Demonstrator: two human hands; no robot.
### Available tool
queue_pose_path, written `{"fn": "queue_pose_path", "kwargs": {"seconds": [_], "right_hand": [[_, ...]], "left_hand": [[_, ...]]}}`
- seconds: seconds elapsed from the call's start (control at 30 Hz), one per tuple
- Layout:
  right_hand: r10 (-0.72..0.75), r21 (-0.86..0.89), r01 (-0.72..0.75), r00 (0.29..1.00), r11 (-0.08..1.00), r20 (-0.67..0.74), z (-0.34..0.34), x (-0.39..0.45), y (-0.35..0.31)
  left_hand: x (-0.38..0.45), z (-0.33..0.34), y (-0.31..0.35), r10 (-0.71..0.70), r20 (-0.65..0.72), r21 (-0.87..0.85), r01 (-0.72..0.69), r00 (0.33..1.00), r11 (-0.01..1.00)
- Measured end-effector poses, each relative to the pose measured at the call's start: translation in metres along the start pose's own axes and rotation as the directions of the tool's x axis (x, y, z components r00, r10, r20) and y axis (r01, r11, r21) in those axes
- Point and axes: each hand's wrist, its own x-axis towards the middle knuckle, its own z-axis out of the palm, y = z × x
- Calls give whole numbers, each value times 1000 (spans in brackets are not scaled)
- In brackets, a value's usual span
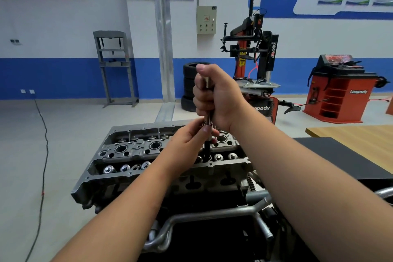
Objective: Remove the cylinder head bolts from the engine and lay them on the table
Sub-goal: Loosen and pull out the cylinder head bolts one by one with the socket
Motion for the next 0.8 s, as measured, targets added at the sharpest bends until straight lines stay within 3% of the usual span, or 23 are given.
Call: {"fn": "queue_pose_path", "kwargs": {"seconds": [0.07,0.13,0.2,0.27,0.37,0.43,0.5,0.67,0.8], "right_hand": [[-114,-59,106,980,993,-164,10,-4,8],[-265,-225,197,906,954,-331,24,-7,18],[-345,-297,240,859,924,-379,32,-7,25],[-298,-232,230,898,945,-323,29,-4,21],[-45,-23,43,994,999,-97,8,2,2],[58,4,-58,998,998,27,-6,5,-7],[83,21,-84,996,996,44,-11,5,-8],[-16,-49,9,989,999,-147,7,0,2],[-207,-270,98,887,958,-412,24,-2,8]], "left_hand": [[1,-1,-1,6,-23,23,-6,1000,1000],[3,-2,-2,12,-64,31,-10,998,999],[6,-3,-3,19,-88,84,-12,996,996],[6,-3,-4,1,-85,47,3,996,999],[2,-4,-3,-30,-53,-58,27,998,998],[0,-3,-4,-18,-30,-41,17,999,999],[0,-2,-2,-20,-19,-5,19,1000,1000],[-1,-2,1,-22,-45,22,23,999,1000],[2,0,3,-36,-102,79,44,994,996]]}}
